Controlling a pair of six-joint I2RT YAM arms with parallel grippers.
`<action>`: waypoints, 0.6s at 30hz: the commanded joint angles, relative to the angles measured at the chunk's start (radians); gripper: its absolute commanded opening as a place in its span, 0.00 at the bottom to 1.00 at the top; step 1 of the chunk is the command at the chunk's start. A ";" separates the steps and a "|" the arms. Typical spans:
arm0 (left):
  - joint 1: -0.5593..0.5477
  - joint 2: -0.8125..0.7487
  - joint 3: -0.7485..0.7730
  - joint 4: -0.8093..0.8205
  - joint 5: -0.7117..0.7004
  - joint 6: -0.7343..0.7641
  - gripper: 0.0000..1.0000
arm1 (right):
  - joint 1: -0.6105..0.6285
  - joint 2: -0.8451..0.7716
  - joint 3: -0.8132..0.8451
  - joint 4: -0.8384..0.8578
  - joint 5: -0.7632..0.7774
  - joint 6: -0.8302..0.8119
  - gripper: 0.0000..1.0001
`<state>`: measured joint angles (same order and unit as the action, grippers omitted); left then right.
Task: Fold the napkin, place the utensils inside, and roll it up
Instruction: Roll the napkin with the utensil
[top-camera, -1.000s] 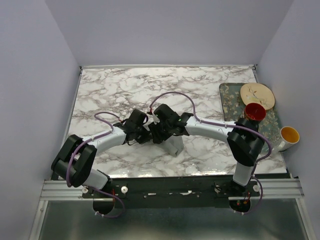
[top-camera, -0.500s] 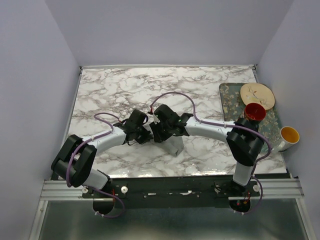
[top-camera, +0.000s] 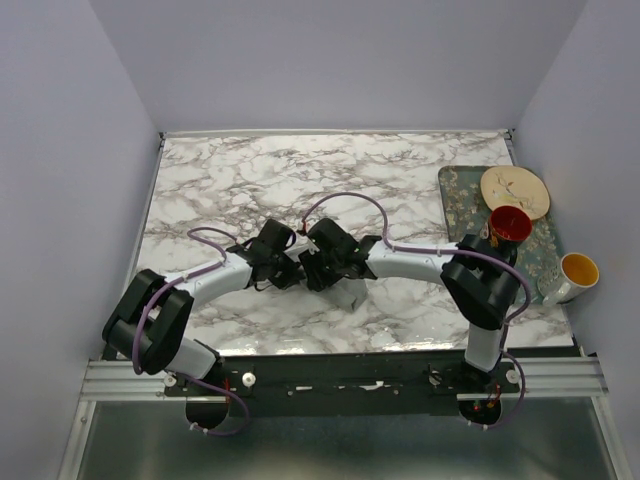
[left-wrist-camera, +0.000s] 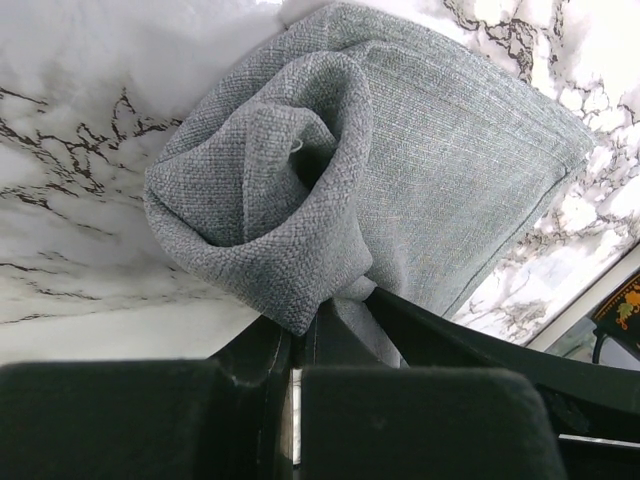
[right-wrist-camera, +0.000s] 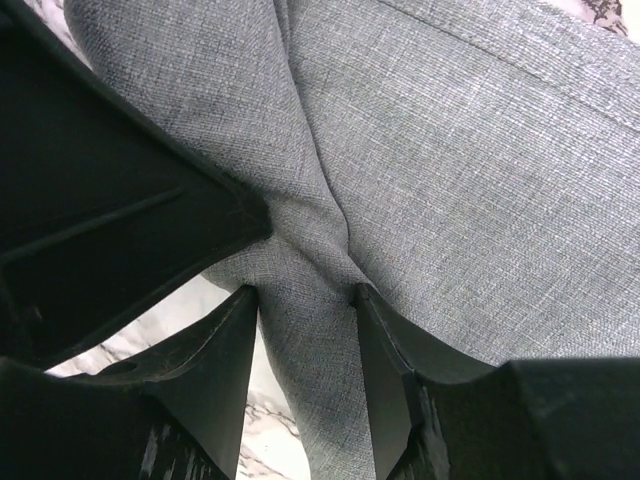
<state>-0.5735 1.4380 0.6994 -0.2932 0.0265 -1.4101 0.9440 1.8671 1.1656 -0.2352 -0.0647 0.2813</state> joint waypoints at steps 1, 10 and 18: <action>-0.008 -0.019 0.037 0.006 0.058 -0.030 0.00 | 0.047 0.078 -0.038 0.036 0.052 0.001 0.53; 0.014 -0.142 0.037 -0.006 -0.014 0.132 0.60 | -0.020 0.011 -0.191 0.203 -0.137 -0.036 0.06; 0.037 -0.200 0.023 -0.052 -0.030 0.204 0.71 | -0.244 0.036 -0.254 0.350 -0.732 -0.042 0.01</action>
<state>-0.5461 1.2491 0.7105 -0.3164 0.0135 -1.2636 0.8085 1.8225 0.9516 0.1059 -0.4034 0.2653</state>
